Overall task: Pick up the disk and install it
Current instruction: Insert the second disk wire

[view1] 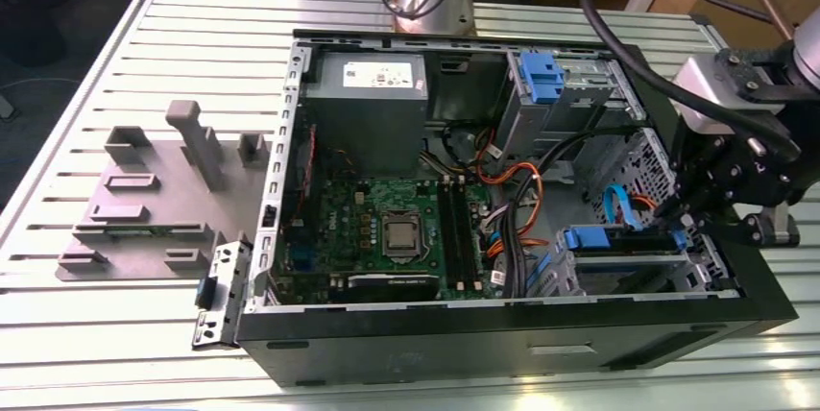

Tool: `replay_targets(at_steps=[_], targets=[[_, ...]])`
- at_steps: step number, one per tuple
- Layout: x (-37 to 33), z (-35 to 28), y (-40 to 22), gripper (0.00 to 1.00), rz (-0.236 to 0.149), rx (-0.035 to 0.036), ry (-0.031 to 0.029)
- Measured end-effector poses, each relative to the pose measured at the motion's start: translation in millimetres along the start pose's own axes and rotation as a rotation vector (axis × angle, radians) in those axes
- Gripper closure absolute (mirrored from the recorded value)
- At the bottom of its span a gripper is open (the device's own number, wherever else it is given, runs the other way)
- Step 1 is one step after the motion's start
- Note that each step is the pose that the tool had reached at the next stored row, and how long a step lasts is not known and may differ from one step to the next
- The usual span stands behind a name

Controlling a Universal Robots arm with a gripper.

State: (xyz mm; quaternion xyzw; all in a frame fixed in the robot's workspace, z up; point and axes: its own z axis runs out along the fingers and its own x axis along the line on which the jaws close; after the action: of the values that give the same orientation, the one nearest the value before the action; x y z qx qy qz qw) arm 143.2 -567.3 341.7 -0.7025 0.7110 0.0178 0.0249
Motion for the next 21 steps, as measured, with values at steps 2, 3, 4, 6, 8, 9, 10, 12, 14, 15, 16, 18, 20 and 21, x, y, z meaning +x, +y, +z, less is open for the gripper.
replay_targets(at_steps=[2, 3, 4, 6, 8, 9, 10, 12, 14, 15, 16, 18, 20, 21], targets=[[1.1, -0.2, 1.9, 0.84, 0.0, 0.0022, -0.0002], [1.3, -0.2, 3.1, 0.84, 0.0, 0.0034, -0.0009], [1.5, -0.2, 4.2, 0.84, 0.0, 0.0042, -0.0015], [1.7, -0.2, 4.7, 0.84, 0.0, 0.0052, -0.0017], [1.9, -0.2, 4.7, 0.84, -0.001, 0.0055, -0.0016], [2.1, -0.2, 4.4, 0.84, -0.001, 0.0055, -0.0016], [2.2, -0.2, 4.0, 0.84, -0.001, 0.0055, -0.0016], [2.1, -0.2, 3.2, 0.84, -0.001, 0.0055, -0.0016], [2.2, -0.2, 2.0, 0.84, 0.0, 0.0055, -0.0015], [2.1, -0.2, 1.6, 0.84, -0.001, 0.0055, -0.0015], [2.1, -0.2, 1.5, 0.84, 0.0, 0.0055, -0.0016], [2.1, -0.2, 1.5, 0.84, 0.0, 0.0055, -0.0016], [2.1, -0.2, 1.4, 0.84, -0.001, 0.0055, -0.0016], [2.2, -0.2, 1.4, 0.84, -0.001, 0.0055, -0.0016]])
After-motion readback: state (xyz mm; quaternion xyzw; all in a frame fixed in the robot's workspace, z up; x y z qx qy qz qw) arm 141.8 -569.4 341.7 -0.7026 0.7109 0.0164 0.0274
